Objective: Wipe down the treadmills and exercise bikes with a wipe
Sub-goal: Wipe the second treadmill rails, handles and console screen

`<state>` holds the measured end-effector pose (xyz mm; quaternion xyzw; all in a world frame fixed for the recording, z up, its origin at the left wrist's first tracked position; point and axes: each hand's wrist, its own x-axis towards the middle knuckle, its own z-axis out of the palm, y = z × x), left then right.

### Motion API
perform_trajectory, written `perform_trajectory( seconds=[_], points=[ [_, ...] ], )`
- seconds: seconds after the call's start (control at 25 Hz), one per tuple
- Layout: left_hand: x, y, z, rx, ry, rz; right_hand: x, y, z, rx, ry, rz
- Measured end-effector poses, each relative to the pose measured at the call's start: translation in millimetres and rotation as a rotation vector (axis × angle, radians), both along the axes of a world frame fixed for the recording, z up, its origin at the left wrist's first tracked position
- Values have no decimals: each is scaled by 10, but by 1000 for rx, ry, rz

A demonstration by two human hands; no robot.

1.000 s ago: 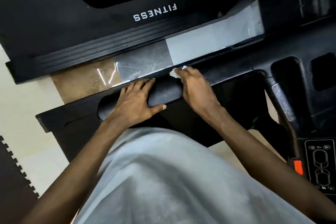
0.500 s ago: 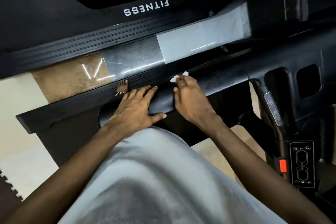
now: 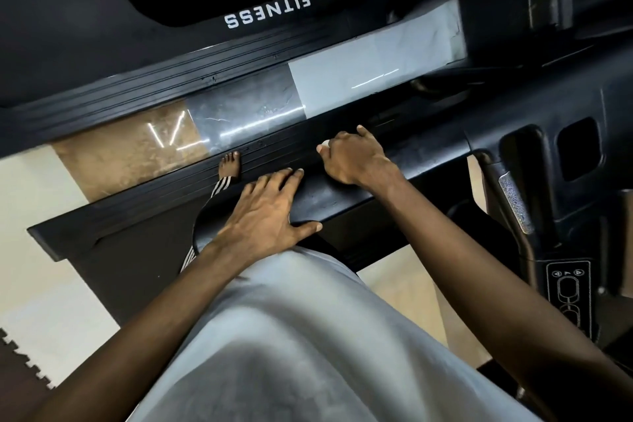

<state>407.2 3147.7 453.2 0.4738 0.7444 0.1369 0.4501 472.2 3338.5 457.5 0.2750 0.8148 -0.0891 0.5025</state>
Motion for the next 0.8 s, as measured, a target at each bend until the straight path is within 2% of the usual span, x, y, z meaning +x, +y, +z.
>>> perform_trajectory(
  seconds=[0.12, 0.24, 0.36, 0.48, 0.56, 0.68, 0.8],
  points=[
    [-3, 40, -14, 15, -10, -13, 409, -41, 134, 101, 313, -63],
    [16, 89, -34, 38, -30, -46, 860, 60, 328, 324, 457, -149],
    [61, 156, -41, 51, -27, -74, 1044, -139, 437, 302, 510, -206],
    [112, 217, -3, 49, 6, -76, 1138, -438, 447, 198, 512, -119],
    [149, 262, 36, 37, 13, -56, 1275, -290, 442, 263, 505, -95],
    [239, 332, 49, 28, 43, -38, 1501, 182, 449, 394, 484, -200],
    [314, 381, 69, 9, 48, 11, 1545, 326, 414, 409, 504, -282]
  ],
)
